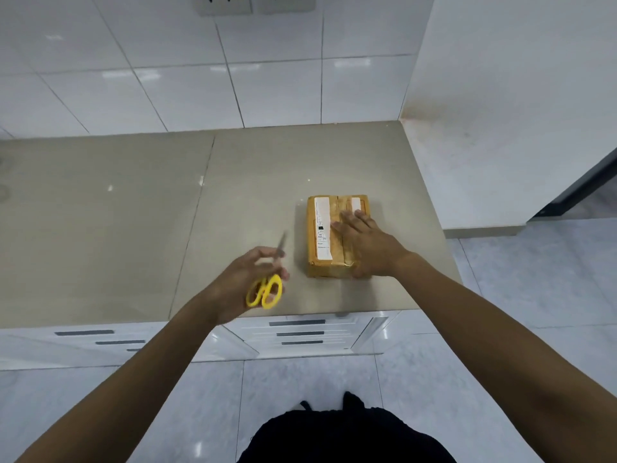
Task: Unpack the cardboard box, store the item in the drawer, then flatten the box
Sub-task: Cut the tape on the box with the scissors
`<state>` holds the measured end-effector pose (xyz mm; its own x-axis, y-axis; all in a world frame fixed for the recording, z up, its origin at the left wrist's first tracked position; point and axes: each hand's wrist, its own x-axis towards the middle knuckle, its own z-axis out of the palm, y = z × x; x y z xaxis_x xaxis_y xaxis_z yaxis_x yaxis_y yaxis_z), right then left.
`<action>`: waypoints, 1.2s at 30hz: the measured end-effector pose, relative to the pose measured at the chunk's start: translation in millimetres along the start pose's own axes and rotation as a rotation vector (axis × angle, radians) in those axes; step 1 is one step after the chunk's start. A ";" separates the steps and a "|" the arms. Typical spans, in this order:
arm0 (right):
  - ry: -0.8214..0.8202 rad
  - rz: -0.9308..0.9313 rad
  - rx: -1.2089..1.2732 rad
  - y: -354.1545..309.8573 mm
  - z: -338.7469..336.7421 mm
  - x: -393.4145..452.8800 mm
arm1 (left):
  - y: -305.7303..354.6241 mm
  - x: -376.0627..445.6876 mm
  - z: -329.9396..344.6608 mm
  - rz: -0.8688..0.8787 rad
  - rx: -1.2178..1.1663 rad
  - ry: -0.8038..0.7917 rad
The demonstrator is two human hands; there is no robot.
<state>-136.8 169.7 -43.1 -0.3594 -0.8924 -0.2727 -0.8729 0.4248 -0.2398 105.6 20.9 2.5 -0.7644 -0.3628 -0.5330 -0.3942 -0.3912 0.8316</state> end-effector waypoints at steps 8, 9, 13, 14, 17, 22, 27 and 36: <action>-0.042 -0.022 -0.007 4.9 -11.4 6.3 | -27.7 31.0 1.7 0.470 1.461 0.119; -0.056 -0.021 -0.007 5.7 -13.7 7.4 | -23.6 35.6 1.6 0.454 1.414 0.139; -0.106 -0.023 0.002 5.8 -24.0 8.8 | -7.9 44.3 1.9 0.371 1.096 0.152; -0.120 -0.023 0.004 5.2 -27.5 8.4 | -4.0 45.9 1.1 0.378 1.053 0.144; -0.163 -0.019 0.014 2.2 -36.8 8.3 | 9.0 46.9 -1.7 0.392 0.996 0.116; -0.179 -0.016 0.094 1.4 -47.1 11.0 | 30.9 46.0 -1.3 0.404 1.001 0.058; -0.234 0.018 0.178 -1.2 -56.2 13.9 | 45.0 47.0 -1.4 0.346 0.939 -0.052; -0.294 0.055 0.196 -8.2 -66.0 12.5 | 49.3 48.2 13.3 0.503 1.051 -0.068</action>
<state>-155.9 145.0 16.9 -0.2692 -0.7977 -0.5397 -0.7645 0.5178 -0.3839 42.5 -4.6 20.0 -0.9679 -0.2188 -0.1240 -0.2432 0.6884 0.6833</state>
